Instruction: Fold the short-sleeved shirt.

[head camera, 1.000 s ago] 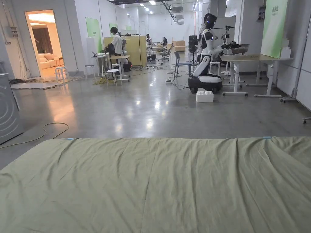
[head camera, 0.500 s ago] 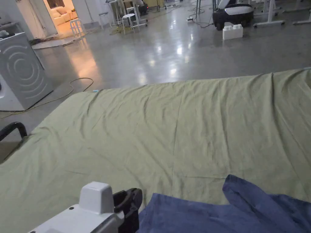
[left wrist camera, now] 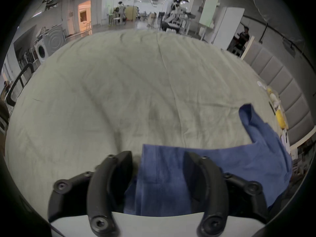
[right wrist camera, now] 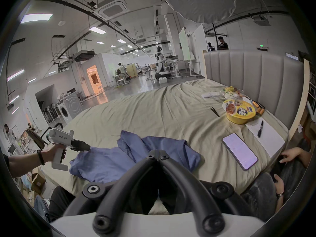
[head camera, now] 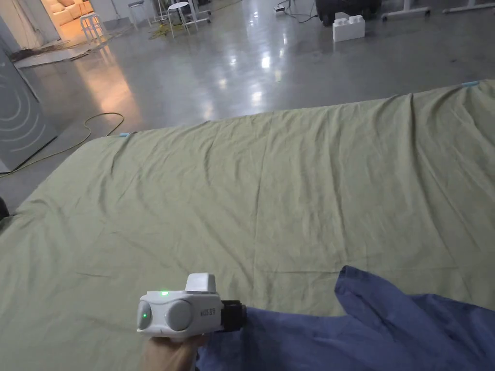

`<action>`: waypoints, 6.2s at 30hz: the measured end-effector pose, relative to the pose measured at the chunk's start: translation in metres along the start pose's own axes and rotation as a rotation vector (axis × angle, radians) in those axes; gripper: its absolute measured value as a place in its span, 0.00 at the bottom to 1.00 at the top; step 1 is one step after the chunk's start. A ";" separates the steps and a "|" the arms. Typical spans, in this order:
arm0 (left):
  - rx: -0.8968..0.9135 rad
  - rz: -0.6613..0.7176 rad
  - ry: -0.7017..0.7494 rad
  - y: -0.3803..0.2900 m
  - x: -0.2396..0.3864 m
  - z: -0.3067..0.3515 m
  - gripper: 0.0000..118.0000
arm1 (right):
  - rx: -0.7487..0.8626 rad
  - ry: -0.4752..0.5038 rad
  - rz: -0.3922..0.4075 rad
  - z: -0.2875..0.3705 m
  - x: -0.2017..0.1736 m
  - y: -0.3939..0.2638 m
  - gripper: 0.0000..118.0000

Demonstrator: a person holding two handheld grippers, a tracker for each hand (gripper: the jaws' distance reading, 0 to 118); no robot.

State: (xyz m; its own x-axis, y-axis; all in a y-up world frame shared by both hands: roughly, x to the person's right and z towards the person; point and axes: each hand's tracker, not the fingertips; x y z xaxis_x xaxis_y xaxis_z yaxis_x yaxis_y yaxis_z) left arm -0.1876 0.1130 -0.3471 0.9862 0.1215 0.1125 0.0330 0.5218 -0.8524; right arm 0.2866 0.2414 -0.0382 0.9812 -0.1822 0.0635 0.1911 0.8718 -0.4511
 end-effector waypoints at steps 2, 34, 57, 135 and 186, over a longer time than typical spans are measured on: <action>0.013 -0.082 0.048 -0.006 0.010 -0.004 0.44 | -0.018 -0.010 -0.001 -0.004 0.002 -0.002 0.00; -0.096 -0.312 0.102 -0.010 0.049 -0.015 0.08 | -0.653 0.198 0.632 -0.352 -0.033 0.036 0.01; 0.845 0.020 -0.069 0.013 -0.001 0.383 0.06 | 0.389 -0.003 0.203 -0.024 0.030 0.262 0.01; 0.626 0.058 0.066 0.082 -0.050 0.170 0.06 | 0.279 -0.072 0.103 -0.219 0.008 0.238 0.01; 0.970 -0.146 0.128 -0.164 0.092 0.353 0.52 | 0.338 0.099 0.156 0.037 -0.021 0.045 0.36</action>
State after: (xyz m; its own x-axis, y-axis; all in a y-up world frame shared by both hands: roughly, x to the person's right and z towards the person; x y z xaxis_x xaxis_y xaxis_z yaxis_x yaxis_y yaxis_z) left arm -0.1594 0.3362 -0.0168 0.9950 -0.0619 0.0785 0.0652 0.9970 -0.0405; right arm 0.2755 0.3013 -0.0268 0.9950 -0.0643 -0.0764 0.0541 0.9903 -0.1282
